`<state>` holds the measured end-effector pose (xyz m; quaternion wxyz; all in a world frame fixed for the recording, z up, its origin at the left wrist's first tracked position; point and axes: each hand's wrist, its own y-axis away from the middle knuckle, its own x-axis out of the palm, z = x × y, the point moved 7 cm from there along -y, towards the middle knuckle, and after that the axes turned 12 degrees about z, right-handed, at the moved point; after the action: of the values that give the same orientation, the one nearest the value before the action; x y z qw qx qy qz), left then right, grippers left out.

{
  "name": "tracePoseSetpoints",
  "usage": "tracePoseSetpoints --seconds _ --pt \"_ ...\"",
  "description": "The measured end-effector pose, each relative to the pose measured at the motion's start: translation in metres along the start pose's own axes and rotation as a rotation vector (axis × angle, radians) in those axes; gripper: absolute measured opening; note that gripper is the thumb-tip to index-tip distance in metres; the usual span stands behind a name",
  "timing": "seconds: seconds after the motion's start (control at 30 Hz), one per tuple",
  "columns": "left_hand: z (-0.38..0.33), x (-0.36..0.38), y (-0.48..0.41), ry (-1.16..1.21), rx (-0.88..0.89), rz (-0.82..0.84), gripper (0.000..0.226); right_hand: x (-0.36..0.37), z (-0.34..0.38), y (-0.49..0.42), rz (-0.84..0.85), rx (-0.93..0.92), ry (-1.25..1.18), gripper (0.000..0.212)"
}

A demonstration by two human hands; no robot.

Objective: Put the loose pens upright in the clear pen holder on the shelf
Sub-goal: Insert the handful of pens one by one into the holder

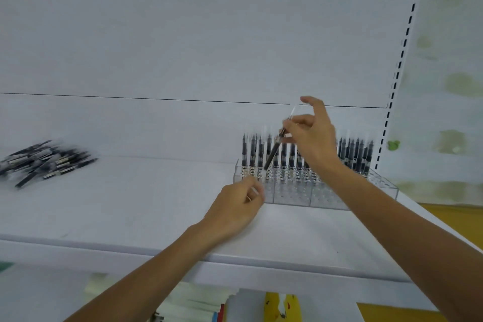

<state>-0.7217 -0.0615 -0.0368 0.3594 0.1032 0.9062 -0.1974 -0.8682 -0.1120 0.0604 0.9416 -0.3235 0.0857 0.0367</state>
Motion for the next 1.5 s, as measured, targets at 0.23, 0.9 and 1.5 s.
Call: tracePoseSetpoints --seconds 0.23,0.9,1.5 --pt "0.01 0.019 0.006 -0.44 -0.023 0.183 0.022 0.006 0.005 -0.016 0.007 -0.224 0.368 0.04" --pt "0.01 0.018 0.004 -0.41 0.0 0.143 0.021 0.036 -0.047 0.0 0.252 -0.041 0.653 0.071" --pt "0.026 -0.036 0.018 -0.453 -0.076 -0.004 0.02 0.054 -0.008 0.012 0.102 -0.118 0.917 0.05"
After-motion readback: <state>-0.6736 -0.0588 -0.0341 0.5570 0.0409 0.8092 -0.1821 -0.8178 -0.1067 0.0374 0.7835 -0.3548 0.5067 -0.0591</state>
